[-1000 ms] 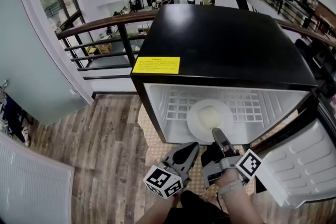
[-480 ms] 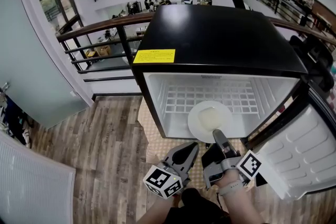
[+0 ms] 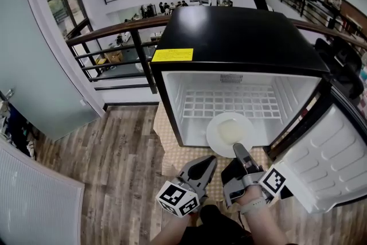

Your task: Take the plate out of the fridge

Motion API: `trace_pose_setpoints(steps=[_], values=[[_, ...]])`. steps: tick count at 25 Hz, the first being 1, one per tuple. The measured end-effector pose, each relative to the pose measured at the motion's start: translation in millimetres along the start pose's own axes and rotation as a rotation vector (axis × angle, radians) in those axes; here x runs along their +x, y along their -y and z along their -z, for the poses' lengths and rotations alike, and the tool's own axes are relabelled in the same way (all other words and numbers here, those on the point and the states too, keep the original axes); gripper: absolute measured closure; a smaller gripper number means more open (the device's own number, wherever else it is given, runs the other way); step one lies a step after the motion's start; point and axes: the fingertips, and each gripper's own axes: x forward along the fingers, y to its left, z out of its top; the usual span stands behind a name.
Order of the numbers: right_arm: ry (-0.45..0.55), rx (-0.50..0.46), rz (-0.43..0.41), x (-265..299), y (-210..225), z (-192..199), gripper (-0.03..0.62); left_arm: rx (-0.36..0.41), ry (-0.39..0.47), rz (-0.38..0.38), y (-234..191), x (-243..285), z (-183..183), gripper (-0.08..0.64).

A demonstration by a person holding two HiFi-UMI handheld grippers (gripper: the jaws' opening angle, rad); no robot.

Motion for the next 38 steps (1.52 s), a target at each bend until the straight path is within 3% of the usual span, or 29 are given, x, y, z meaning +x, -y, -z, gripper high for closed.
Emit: trace_pose_setpoints(steps=[25, 38], values=[[0.020, 0.002, 0.010, -68, 18, 14, 0.537, 0.002, 0.004, -0.020, 32, -43, 16, 0.549], [0.052, 0.002, 0.005, -87, 22, 4, 0.538, 0.019, 0.000, 0.015, 44, -37, 15, 0.549]])
